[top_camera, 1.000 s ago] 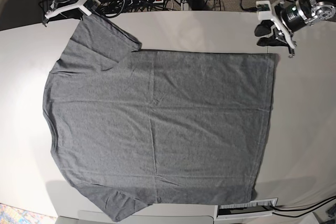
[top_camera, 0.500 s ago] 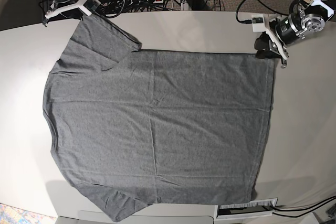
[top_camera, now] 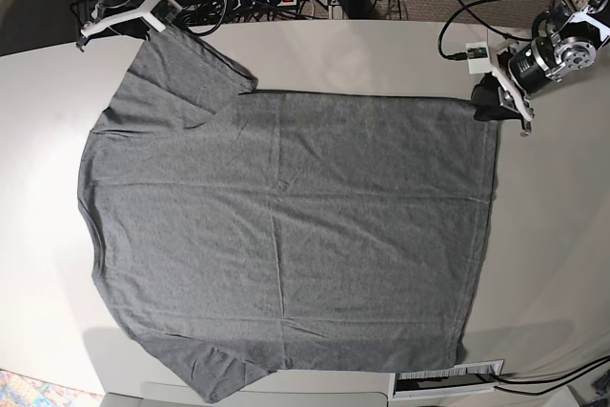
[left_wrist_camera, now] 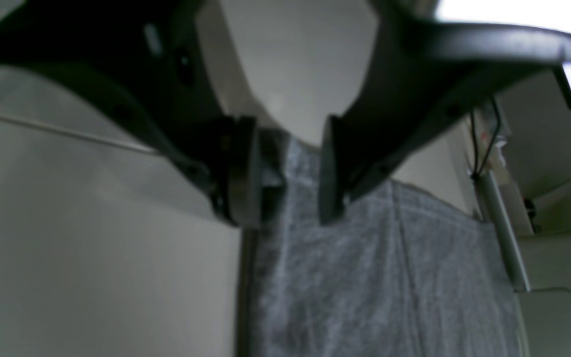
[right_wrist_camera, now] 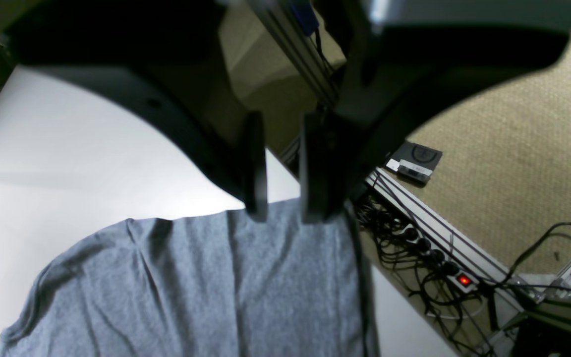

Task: Fold the T-shirt properly
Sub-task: 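Grasp the shirt corner with the left gripper, right gripper at the other shoulder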

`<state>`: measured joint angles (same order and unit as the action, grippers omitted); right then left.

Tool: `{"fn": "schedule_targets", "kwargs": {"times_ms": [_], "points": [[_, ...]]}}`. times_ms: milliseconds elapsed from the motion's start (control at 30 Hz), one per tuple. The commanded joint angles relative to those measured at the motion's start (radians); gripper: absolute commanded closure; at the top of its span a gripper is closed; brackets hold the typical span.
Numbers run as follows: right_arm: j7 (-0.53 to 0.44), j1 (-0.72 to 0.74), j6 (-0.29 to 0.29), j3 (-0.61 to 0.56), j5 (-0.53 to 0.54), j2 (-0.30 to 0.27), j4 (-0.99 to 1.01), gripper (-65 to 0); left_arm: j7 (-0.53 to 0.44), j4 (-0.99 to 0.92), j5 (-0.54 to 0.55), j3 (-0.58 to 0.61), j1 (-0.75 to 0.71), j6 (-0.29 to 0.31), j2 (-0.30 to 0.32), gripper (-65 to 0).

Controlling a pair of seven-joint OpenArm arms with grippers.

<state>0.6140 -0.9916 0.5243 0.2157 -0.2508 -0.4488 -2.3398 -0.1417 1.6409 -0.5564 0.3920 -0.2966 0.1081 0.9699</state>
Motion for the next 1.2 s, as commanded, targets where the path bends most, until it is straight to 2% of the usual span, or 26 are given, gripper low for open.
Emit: {"fn": "schedule_targets", "kwargs": {"times_ms": [0, 100, 300, 367, 500, 633, 733, 767, 867, 933, 1033, 1167], "points": [[-0.002, -0.008, -0.008, 0.006, -0.002, -0.008, -0.016, -12.9, 0.017, -0.011, -0.005, -0.003, 0.009, 0.029, 0.014, -21.5], [0.003, -0.008, -0.008, 0.006, -0.005, -0.008, -0.016, -12.9, 0.016, -0.032, -0.005, -0.003, 0.023, 0.088, 0.010, -21.5], [0.004, -0.005, -0.008, 0.006, -0.013, -0.008, -0.016, -12.9, 0.013, -0.039, 0.007, -0.003, 0.028, 0.167, 0.010, -21.3], [0.004, -0.003, -0.008, 0.007, -0.012, -0.008, -0.016, -12.9, 0.013, -0.039, 0.027, -0.003, 0.028, 0.167, 0.010, -16.7], [0.008, -0.003, -0.009, 0.007, -0.013, -0.008, -0.016, -12.9, 0.014, -0.038, 0.034, -0.003, 0.028, 0.167, 0.011, 0.0], [0.014, -0.003, -0.008, 0.007, -0.060, -0.009, -0.016, -14.2, 0.018, -0.034, 0.034, -0.003, 0.027, 0.167, 0.011, 0.0], [0.011, -0.003, -0.008, 0.007, -0.064, -0.009, -0.016, -26.5, 0.021, -0.015, 0.034, -0.003, 0.025, 0.167, 0.011, 0.0], [0.011, -0.003, -0.008, 0.007, -0.060, -0.009, -0.016, -28.0, 0.022, -0.003, 0.034, -0.003, 0.022, 0.168, 0.011, 0.0], [0.005, -0.003, -0.003, 0.007, -0.053, -0.012, -0.016, -28.0, 0.045, 0.047, 0.034, -0.003, -0.008, 0.167, 0.011, 0.0], [-0.013, -0.003, 0.031, 0.007, -0.051, -0.012, -0.016, -28.0, 0.070, 0.076, 0.034, -0.002, -0.029, 0.167, 0.011, 0.0], [-0.032, -0.003, 0.067, 0.006, 0.005, -0.011, -0.016, -28.0, 0.074, 0.092, 0.033, -0.002, -0.051, 0.167, 0.011, 0.0], [-0.036, -0.003, 0.078, 0.006, 0.014, -0.011, -0.016, -28.0, 0.073, 0.092, 0.033, -0.002, -0.056, 0.167, 0.011, 0.0]]}}
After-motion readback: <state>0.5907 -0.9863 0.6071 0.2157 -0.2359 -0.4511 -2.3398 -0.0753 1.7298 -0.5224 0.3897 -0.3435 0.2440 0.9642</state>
